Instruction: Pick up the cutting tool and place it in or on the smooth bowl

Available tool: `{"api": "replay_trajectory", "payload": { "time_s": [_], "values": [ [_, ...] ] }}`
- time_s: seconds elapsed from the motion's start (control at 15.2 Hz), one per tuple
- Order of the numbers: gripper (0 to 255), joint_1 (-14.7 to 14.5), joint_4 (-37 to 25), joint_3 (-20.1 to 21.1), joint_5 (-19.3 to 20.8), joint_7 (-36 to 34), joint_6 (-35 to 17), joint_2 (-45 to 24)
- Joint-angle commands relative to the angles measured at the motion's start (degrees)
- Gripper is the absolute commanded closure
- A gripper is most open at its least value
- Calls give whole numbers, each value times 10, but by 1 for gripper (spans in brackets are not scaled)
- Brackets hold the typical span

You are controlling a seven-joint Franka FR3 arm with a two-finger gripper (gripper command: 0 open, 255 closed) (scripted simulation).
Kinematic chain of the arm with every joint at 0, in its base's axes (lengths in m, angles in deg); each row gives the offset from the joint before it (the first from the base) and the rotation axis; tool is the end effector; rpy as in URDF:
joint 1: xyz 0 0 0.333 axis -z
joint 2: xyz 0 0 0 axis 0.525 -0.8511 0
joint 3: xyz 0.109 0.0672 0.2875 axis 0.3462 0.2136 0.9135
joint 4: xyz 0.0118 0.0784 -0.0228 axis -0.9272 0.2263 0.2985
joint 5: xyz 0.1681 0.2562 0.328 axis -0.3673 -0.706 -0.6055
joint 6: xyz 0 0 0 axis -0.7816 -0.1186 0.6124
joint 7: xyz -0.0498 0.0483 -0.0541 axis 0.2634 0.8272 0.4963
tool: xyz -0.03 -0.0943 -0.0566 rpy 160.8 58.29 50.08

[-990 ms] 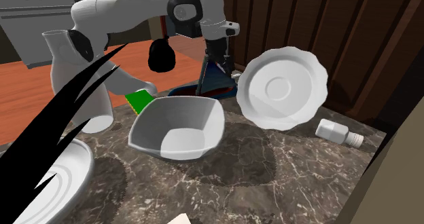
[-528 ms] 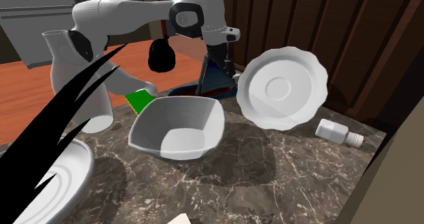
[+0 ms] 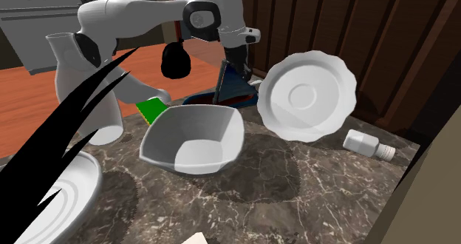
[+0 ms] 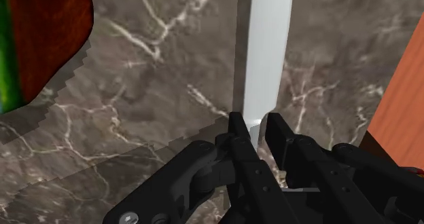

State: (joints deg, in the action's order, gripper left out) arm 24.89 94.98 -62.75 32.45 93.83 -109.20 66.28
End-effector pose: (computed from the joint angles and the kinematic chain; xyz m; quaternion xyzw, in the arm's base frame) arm 0.3928 -0.0942 0.6235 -0.9561 -0.2730 -0.1050 0.0171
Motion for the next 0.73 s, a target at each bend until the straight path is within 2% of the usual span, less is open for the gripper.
{"api": "replay_trajectory", "payload": {
  "time_s": [0.0,0.33,0.66],
  "values": [
    [255,1,4,-2,2,0,0,-2],
    [255,1,3,-2,2,1,0,-4],
    [255,-2,-44,1,-2,0,35,-16]
  ]
}}
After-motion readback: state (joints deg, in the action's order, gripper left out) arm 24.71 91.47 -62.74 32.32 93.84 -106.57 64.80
